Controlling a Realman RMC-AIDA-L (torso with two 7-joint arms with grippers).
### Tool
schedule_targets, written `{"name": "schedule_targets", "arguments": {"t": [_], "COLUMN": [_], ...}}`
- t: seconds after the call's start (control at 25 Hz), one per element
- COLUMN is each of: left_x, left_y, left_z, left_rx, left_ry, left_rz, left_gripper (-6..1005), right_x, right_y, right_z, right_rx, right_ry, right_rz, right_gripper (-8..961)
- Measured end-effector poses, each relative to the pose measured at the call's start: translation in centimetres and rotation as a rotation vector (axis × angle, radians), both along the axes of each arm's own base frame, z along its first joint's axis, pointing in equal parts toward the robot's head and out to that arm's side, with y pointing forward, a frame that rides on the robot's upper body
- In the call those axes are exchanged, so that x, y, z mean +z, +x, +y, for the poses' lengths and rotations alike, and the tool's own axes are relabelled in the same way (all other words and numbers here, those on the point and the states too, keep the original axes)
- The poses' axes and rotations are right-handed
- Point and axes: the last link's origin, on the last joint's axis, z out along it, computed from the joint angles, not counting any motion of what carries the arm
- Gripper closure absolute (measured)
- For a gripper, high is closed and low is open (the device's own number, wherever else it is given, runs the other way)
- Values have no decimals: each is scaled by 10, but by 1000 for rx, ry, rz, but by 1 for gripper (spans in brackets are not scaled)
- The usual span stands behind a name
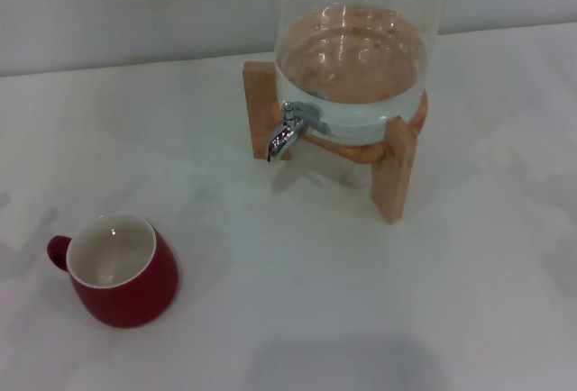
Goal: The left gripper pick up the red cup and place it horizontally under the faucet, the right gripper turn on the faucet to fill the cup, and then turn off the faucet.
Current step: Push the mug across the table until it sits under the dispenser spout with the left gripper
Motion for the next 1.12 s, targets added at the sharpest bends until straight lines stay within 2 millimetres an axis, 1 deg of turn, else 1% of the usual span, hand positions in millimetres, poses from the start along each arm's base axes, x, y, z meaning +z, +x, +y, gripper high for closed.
{"name": "schedule_targets", "arguments": {"t": [0.52, 0.92, 1.12], "left_x": [-1, -13, -23], "left_y": [-2, -26, -32], "left_z": [-3, -21, -27], "left_rx": [6, 84, 95], "left_ry": [-6, -1, -35], "left_rz": [9, 43, 93], "left_gripper": [169, 170, 170], "right_x": [0, 3, 4], "right_y": [1, 2, 2], "right_z": [-1, -1, 1], "right_rx": [-4, -11, -11], "right_ry": [1, 2, 4], "right_rz": [0, -5, -6], "right_gripper": [231, 231, 231]}}
